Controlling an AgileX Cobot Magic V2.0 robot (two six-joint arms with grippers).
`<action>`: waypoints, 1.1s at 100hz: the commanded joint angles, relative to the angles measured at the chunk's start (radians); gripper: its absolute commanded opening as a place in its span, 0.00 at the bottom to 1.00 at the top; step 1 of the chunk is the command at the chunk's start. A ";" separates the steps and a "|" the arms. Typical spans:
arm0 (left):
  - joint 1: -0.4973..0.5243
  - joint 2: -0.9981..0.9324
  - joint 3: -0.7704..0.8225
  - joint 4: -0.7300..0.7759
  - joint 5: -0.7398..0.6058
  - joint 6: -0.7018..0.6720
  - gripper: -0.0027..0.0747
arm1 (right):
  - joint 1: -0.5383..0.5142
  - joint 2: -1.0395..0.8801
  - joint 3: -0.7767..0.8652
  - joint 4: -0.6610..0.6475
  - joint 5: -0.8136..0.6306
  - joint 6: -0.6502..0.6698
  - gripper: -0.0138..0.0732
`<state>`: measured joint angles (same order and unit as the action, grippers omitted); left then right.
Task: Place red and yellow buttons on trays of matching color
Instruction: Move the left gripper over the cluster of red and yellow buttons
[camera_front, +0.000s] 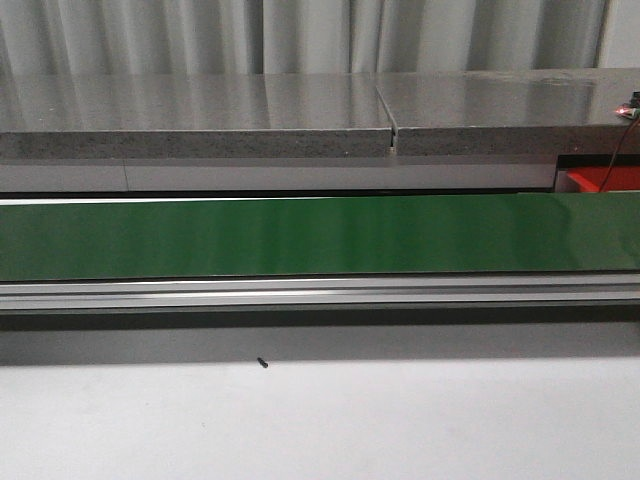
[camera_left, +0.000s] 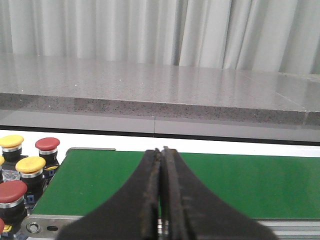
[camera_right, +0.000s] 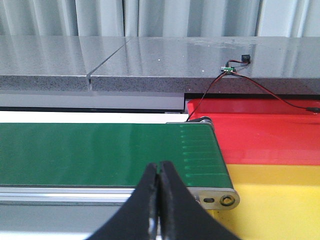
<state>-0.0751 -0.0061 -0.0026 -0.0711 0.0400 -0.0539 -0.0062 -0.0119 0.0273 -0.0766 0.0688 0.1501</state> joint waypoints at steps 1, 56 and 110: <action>-0.008 -0.030 0.033 -0.009 -0.079 -0.012 0.01 | 0.001 -0.016 -0.016 -0.010 -0.081 -0.005 0.08; -0.008 -0.030 0.033 -0.009 -0.079 -0.012 0.01 | 0.001 -0.016 -0.016 -0.010 -0.081 -0.005 0.08; -0.006 0.048 -0.213 0.039 0.220 -0.010 0.01 | 0.001 -0.016 -0.016 -0.010 -0.080 -0.005 0.08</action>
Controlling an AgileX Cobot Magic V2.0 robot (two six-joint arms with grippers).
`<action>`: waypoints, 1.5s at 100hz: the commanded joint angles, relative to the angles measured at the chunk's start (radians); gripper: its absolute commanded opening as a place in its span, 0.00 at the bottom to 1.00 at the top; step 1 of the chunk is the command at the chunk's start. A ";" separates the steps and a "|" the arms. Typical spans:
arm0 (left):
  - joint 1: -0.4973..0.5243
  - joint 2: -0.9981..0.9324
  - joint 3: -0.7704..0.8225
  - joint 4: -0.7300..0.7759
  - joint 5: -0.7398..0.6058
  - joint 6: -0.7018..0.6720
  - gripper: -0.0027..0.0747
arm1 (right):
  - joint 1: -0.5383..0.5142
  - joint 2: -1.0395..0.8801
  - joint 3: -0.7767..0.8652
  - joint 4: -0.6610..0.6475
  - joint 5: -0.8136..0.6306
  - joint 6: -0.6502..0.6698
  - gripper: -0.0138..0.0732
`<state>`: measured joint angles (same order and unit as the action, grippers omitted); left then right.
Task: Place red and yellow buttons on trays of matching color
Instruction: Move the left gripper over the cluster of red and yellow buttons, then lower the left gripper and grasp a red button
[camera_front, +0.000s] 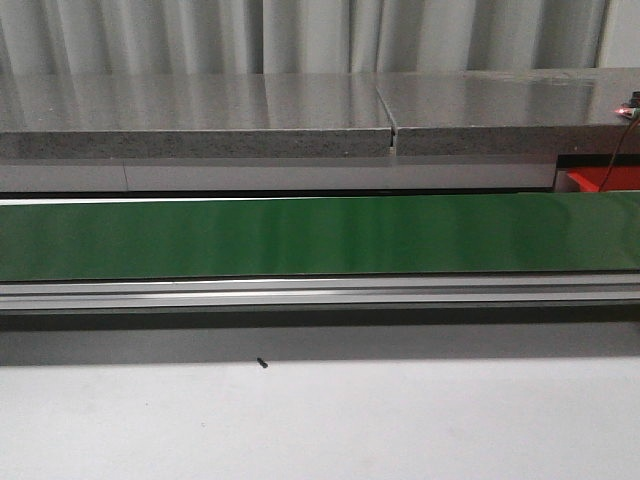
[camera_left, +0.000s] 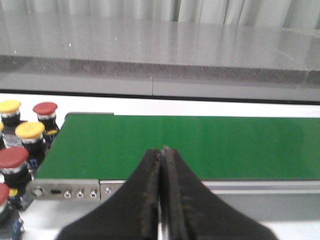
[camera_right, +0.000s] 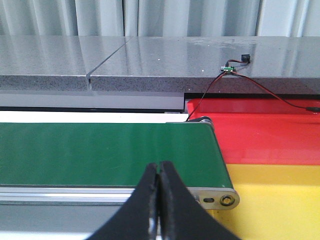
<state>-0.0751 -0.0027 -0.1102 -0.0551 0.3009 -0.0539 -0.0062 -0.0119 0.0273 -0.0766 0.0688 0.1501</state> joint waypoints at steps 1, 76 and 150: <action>-0.006 0.050 -0.118 0.023 -0.033 -0.010 0.01 | 0.001 -0.016 -0.016 -0.010 -0.080 -0.005 0.08; -0.006 0.675 -0.551 0.025 0.261 -0.010 0.45 | 0.001 -0.016 -0.016 -0.010 -0.080 -0.005 0.08; 0.260 0.893 -0.741 0.004 0.446 -0.113 0.88 | 0.001 -0.016 -0.016 -0.010 -0.080 -0.005 0.08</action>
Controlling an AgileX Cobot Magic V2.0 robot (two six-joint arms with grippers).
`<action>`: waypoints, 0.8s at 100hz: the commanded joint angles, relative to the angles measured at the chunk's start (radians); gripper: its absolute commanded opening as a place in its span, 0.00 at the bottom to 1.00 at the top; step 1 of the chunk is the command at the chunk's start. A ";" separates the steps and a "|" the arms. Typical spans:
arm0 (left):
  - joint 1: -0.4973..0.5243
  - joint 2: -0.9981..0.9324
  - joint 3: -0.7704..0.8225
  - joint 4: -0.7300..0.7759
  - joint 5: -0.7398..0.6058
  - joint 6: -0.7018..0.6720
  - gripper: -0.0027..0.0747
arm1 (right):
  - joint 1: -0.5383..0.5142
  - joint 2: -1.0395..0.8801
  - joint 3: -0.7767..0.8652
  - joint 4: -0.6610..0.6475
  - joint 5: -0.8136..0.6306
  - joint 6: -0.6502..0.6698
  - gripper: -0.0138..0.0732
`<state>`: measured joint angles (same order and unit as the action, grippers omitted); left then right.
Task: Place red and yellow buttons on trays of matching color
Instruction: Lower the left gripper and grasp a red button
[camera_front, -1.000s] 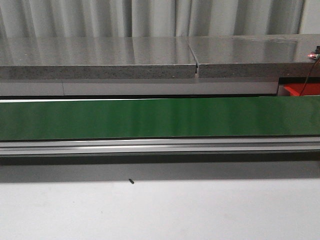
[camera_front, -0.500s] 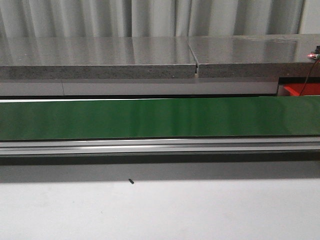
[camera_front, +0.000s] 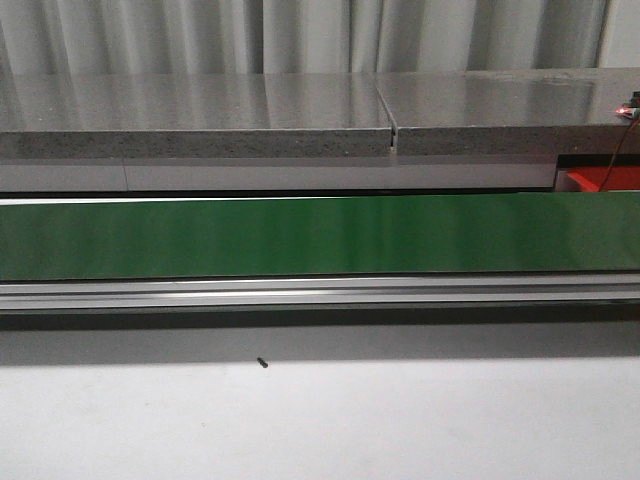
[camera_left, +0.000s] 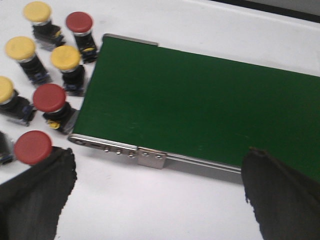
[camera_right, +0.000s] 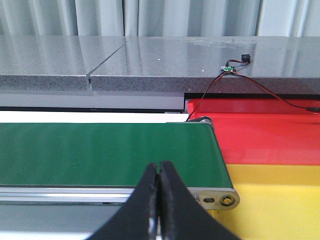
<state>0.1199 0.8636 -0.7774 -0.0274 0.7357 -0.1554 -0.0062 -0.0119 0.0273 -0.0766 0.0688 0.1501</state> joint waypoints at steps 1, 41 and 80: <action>0.078 0.030 -0.077 -0.026 0.015 -0.012 0.88 | 0.001 -0.016 -0.016 -0.010 -0.080 -0.005 0.08; 0.371 0.155 -0.113 -0.076 0.172 -0.012 0.87 | 0.001 -0.016 -0.016 -0.010 -0.080 -0.005 0.08; 0.441 0.332 -0.113 -0.076 0.138 -0.012 0.86 | 0.001 -0.016 -0.016 -0.010 -0.080 -0.005 0.08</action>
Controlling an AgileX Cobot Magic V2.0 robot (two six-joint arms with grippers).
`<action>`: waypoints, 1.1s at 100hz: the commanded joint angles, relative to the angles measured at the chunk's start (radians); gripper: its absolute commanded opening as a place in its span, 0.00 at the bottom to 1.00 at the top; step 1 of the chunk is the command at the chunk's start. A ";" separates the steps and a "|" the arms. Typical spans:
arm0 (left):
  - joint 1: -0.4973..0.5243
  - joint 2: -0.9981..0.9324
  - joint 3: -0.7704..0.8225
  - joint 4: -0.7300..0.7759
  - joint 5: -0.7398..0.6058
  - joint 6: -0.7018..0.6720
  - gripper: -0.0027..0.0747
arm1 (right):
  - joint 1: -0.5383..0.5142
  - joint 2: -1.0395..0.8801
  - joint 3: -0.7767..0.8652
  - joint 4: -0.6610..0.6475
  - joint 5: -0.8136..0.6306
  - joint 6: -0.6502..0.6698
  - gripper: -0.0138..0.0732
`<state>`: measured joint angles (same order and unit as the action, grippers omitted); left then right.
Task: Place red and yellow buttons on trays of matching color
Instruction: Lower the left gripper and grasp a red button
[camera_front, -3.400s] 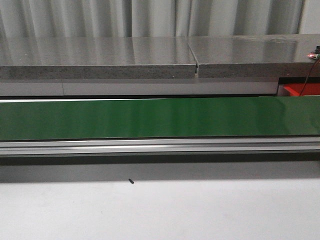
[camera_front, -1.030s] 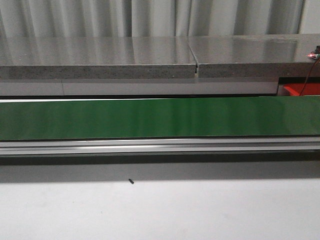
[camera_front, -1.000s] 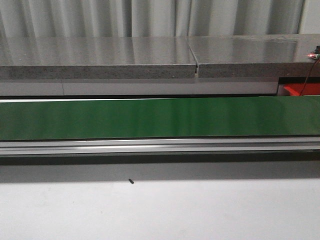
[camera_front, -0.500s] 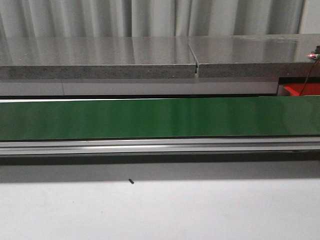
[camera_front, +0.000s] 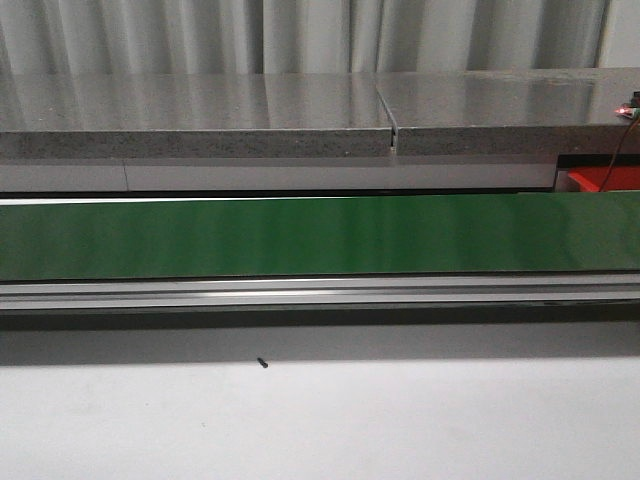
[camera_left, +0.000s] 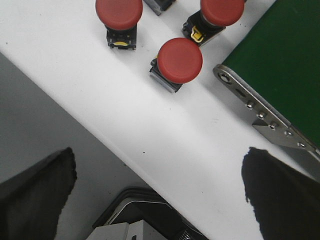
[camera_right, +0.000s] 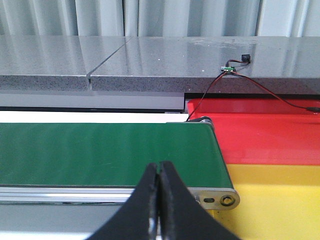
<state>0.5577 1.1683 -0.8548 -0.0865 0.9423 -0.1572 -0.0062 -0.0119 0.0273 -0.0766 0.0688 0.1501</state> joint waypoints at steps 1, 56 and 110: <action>0.003 0.031 -0.036 -0.017 -0.072 -0.010 0.86 | 0.001 -0.016 -0.016 -0.010 -0.080 -0.005 0.08; -0.005 0.248 -0.036 -0.067 -0.232 -0.010 0.85 | 0.001 -0.016 -0.016 -0.010 -0.080 -0.005 0.08; -0.005 0.287 -0.036 -0.123 -0.323 -0.010 0.58 | 0.001 -0.016 -0.016 -0.010 -0.080 -0.005 0.08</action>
<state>0.5578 1.4797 -0.8587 -0.1780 0.6655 -0.1572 -0.0062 -0.0119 0.0273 -0.0766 0.0688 0.1501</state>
